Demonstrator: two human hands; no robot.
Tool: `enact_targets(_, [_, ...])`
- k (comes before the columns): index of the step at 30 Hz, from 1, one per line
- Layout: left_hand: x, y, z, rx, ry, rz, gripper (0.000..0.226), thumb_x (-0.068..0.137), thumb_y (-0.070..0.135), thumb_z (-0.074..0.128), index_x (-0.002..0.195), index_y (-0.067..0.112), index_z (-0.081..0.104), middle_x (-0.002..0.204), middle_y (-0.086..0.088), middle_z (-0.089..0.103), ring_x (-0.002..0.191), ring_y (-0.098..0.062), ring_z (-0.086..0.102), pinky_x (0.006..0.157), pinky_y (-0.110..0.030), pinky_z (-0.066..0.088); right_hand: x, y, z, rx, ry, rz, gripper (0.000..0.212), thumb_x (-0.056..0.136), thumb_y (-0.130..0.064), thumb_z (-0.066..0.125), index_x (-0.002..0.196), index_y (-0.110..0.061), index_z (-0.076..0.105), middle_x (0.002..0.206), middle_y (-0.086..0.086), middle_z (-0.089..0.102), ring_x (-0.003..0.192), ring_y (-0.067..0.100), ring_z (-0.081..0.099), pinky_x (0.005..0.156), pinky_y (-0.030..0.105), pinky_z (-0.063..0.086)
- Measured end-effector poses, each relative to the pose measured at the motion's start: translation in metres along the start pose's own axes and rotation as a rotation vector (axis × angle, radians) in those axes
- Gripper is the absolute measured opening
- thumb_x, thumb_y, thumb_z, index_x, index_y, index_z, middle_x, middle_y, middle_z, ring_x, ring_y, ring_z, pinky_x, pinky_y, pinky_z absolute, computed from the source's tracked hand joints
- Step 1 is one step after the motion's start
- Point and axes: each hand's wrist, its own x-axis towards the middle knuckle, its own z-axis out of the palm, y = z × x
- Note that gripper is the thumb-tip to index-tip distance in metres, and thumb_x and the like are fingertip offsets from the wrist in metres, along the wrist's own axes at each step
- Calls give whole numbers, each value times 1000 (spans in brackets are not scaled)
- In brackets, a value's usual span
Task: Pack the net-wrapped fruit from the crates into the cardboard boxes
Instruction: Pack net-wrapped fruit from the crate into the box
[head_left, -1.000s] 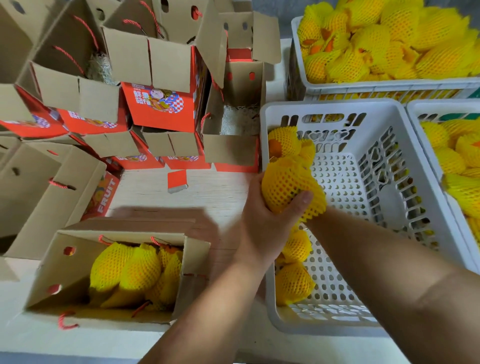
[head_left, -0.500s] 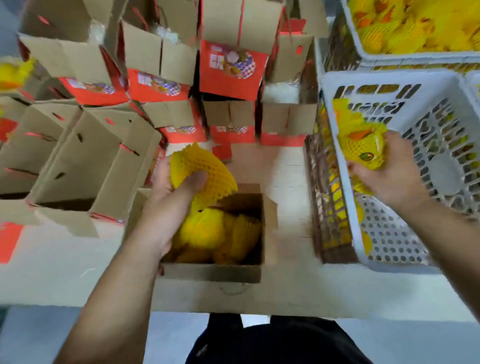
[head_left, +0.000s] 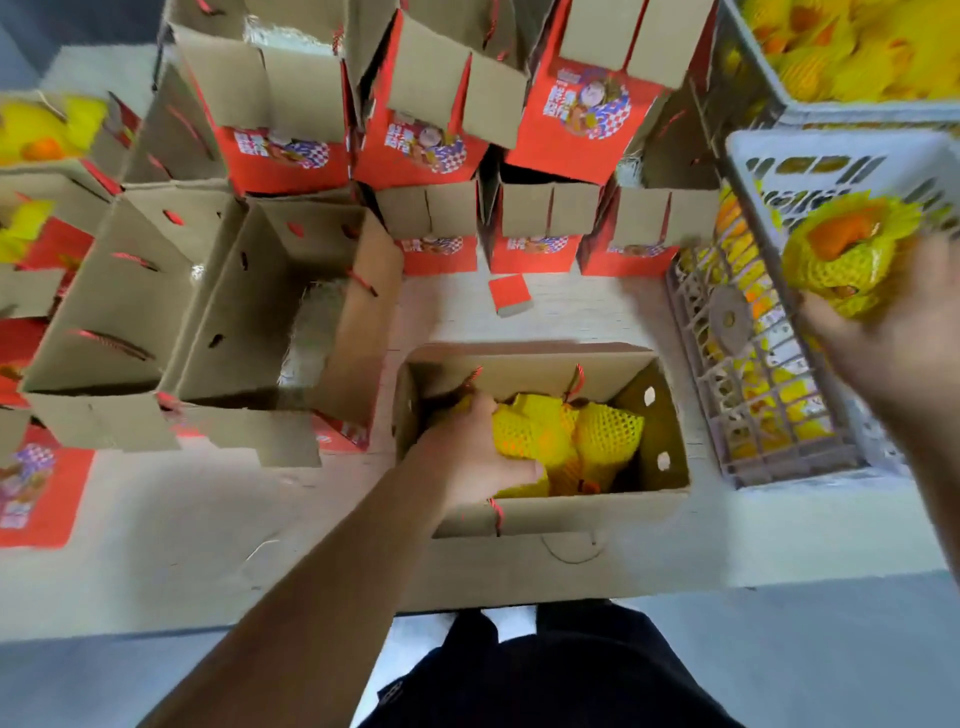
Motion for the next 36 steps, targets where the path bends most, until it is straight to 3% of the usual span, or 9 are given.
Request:
enact_targets(4, [2,-10,-9,233,61,19,107,74,66,72,154,18,21,137,-8,56,117,-31,61,80,-32,45,-39,-62,28,68,57,-269,68,78,-52,74,123,-8,48,115,20,49,109,34,49,81,43,42])
enact_targets(7, [5,-10,-10,296,26,-4,101,69,61,74,147,16,28,117,-6,60,98,-28,61,72,-31,44,-65,-97,56,306,-103,-323,60,76,-46,80,125,-31,50,116,9,53,113,29,56,93,40,48])
enact_targets(11, [14,-3,-6,101,5,24,84,65,53,81,129,18,39,119,-5,60,107,-27,62,82,-34,53,-93,-118,91,488,-282,-264,68,74,-47,84,131,-38,48,122,-3,60,118,20,61,97,48,50])
enact_targets(14, [11,5,0,50,38,50,76,69,46,83,126,21,39,128,-7,49,120,-34,57,95,-41,51,-102,-117,106,522,-323,-190,66,72,-51,82,127,-42,48,118,-18,61,114,12,61,95,39,50])
enact_targets(18, [1,4,-3,234,76,83,66,71,43,75,124,32,36,126,-1,43,111,-35,58,81,-38,48,-113,-106,115,558,-360,-90,58,75,-50,83,120,-55,46,113,-32,59,107,-10,58,81,3,40])
enact_targets(27, [16,10,-25,367,-212,-76,55,76,46,73,118,15,60,107,-3,64,92,-25,62,70,-27,50,-109,-109,117,579,-409,-40,57,78,-46,84,118,-57,45,112,-33,62,104,-15,59,78,-2,38])
enact_targets(31, [31,4,-13,501,-287,-109,79,86,41,68,152,13,35,121,-10,62,105,-32,62,75,-35,53,-109,-109,117,565,-450,-38,58,76,-53,82,121,-55,46,115,-28,63,108,-9,60,82,0,40])
enact_targets(34, [36,-1,6,704,-343,-199,96,97,20,55,161,19,-18,161,-25,15,142,-46,31,106,-54,43,-109,-109,118,563,-492,-35,58,75,-53,82,122,-54,48,114,-25,65,106,-7,62,83,4,43])
enact_targets(36, [35,-4,11,710,-251,-213,91,93,26,57,161,20,-3,156,-21,8,143,-43,17,111,-56,33,-109,-107,118,580,-527,-31,58,75,-51,83,123,-51,49,113,-23,68,105,-4,65,85,14,48])
